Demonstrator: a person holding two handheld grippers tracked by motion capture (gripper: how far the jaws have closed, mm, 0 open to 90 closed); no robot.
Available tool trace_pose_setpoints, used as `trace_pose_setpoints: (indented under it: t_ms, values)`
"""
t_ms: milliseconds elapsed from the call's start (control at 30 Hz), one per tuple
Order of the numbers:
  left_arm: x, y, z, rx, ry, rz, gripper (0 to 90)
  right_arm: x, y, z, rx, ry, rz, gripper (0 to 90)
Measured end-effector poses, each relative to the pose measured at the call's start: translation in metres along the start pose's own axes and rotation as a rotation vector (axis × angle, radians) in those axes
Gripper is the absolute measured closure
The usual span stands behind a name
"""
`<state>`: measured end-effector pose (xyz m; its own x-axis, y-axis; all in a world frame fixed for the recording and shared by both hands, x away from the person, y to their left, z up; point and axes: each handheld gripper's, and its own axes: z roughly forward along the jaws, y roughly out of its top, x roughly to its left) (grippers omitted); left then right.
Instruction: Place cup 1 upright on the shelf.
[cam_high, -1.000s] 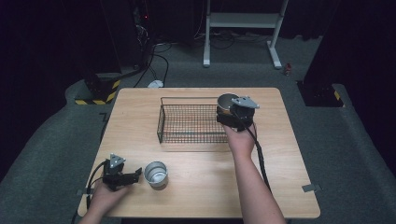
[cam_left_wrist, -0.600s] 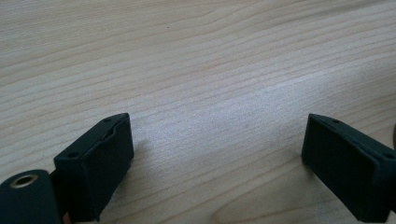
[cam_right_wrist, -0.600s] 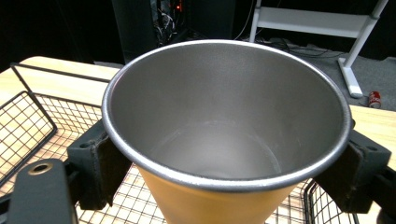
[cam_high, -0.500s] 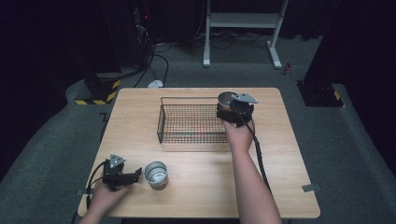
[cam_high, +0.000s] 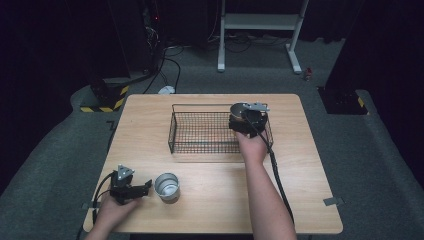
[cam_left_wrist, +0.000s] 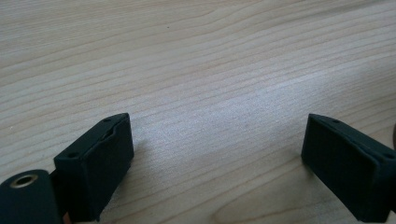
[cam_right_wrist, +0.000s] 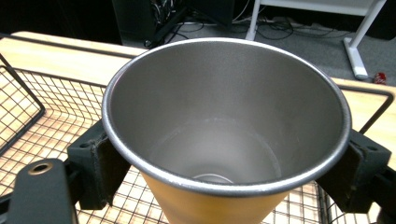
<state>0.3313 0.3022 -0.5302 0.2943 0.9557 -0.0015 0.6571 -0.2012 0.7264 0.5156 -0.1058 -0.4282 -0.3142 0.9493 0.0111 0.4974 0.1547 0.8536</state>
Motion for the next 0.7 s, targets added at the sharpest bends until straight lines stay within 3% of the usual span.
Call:
trace_pose_setpoints:
  t_ms: [200, 700]
  values:
    - [0.0, 0.0, 0.0, 0.0, 0.0, 0.0, 9.5, 0.003, -0.004, 0.006, 0.024, -0.003, 0.007, 14.2]
    - [0.0, 0.0, 0.0, 0.001, 0.0, 0.0, 9.5, 0.013, -0.013, 0.015, 0.06, -0.001, -0.036, 14.1]
